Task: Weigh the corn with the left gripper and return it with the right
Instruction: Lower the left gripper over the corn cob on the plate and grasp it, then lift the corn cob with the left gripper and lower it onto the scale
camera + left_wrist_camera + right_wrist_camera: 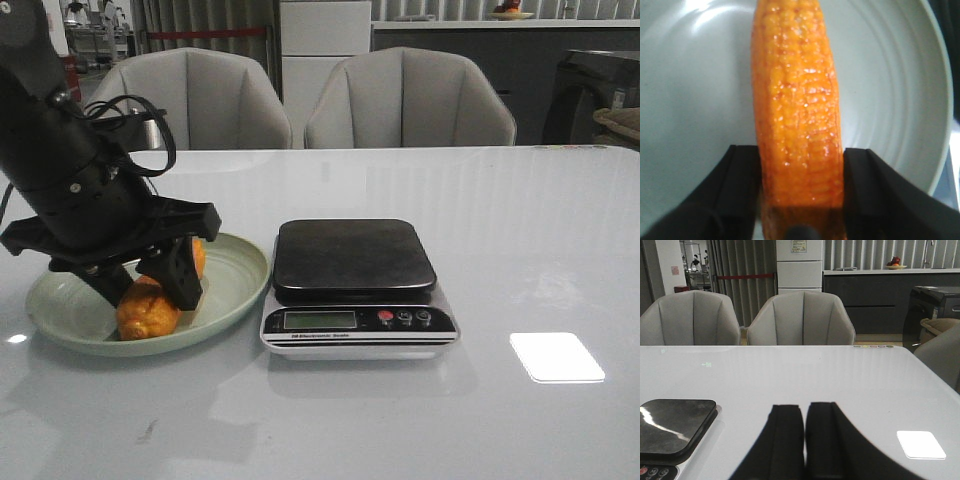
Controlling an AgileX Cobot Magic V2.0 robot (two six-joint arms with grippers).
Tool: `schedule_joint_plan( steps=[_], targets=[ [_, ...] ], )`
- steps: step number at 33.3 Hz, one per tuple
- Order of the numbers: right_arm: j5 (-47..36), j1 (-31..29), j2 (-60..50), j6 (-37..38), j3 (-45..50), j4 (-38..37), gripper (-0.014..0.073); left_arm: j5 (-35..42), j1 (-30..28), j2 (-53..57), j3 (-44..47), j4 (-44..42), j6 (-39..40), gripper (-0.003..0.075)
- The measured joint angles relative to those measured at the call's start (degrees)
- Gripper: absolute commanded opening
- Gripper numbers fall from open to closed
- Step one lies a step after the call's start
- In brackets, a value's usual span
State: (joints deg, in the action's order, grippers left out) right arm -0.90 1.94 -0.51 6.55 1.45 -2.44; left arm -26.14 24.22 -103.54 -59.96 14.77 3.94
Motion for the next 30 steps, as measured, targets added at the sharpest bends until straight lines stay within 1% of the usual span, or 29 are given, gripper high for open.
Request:
schedule_joint_plan(
  steps=[2, 3, 11, 18, 22, 23, 26, 30],
  targets=[
    [0.0, 0.0, 0.0, 0.0, 0.0, 0.0, 0.0185, -0.4, 0.0, -0.1, -0.6, 0.0, 0.0, 0.0117],
    [0.0, 0.0, 0.0, 0.0, 0.0, 0.0, 0.0185, -0.8, 0.0, -0.1, -0.9, 0.0, 0.0, 0.0111],
    [0.0, 0.0, 0.0, 0.0, 0.0, 0.0, 0.0185, -4.5, 1.0, -0.4, -8.0, 0.0, 0.0, 0.0115],
    [0.0, 0.0, 0.0, 0.0, 0.0, 0.0, 0.0185, -5.0, 5.3, -0.5, -14.0, 0.2, 0.0, 0.0115],
    [0.0, 0.0, 0.0, 0.0, 0.0, 0.0, 0.0185, -5.0, 7.4, -1.8, -16.3, 2.6, 0.0, 0.0119],
    [0.0, 0.0, 0.0, 0.0, 0.0, 0.0, 0.0185, -4.9, 7.8, -2.1, -16.8, 3.4, 0.0, 0.0124],
    [0.0, 0.0, 0.0, 0.0, 0.0, 0.0, 0.0185, -4.2, 9.1, -3.6, -17.6, 5.0, 0.0, 0.0185],
    [0.0, 0.0, 0.0, 0.0, 0.0, 0.0, 0.0185, -1.9, 10.8, -5.5, -18.1, 6.2, 0.0, 0.0317]
  ],
)
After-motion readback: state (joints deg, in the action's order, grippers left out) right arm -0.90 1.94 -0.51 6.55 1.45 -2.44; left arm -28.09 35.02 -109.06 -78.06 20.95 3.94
